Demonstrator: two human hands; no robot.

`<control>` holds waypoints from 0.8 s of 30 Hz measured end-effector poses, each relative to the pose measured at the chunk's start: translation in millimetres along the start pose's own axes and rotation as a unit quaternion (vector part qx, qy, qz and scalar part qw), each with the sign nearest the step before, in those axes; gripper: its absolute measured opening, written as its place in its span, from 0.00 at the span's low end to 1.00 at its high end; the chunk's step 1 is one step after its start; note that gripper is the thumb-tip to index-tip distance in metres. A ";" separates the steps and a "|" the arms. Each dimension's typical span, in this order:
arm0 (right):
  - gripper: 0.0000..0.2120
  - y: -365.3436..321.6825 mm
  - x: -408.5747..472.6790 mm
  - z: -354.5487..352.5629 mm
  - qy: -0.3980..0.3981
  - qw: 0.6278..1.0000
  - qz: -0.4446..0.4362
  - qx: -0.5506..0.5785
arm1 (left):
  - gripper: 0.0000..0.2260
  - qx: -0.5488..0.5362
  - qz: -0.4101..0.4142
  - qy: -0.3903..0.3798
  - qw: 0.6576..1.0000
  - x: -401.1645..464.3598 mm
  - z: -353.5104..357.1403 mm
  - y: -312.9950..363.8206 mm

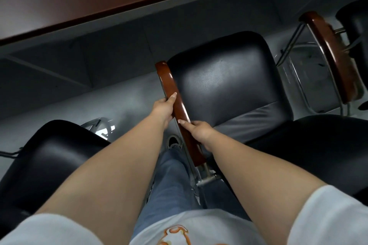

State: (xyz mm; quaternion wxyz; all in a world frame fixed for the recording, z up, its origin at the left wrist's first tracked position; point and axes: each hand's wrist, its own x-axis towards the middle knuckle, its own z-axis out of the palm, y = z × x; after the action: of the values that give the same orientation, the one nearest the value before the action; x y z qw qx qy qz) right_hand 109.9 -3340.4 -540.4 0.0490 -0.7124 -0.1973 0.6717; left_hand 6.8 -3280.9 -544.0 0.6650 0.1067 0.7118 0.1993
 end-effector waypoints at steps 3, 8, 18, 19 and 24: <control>0.27 1.3 -3.0 -0.7 0.018 1.000 -0.013 0.020 | 0.20 0.011 0.008 0.002 1.000 -3.1 3.1 -0.8; 0.21 0.9 -15.8 -16.2 0.102 0.990 -0.030 0.092 | 0.18 0.018 0.019 0.010 1.000 -8.7 -3.4 -16.6; 0.12 -21.7 -73.3 -22.5 0.155 0.947 -0.152 0.237 | 0.06 -0.029 0.108 0.045 0.993 -70.2 3.1 -19.5; 0.12 -27.0 -80.9 -18.3 0.150 0.942 -0.168 0.249 | 0.07 -0.048 0.117 0.036 0.991 -80.0 2.0 -19.8; 0.13 -28.8 -122.6 15.8 0.102 0.940 -0.235 0.225 | 0.13 -0.169 0.151 0.046 0.973 -134.2 -18.0 -49.1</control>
State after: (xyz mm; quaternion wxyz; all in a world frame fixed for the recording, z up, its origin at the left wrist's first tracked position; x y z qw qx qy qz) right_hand 85.8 -3359.6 -417.2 0.3839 -0.6808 -0.1968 0.5919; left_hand 6.9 -3383.6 -442.9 0.6022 0.0894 0.6732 0.4197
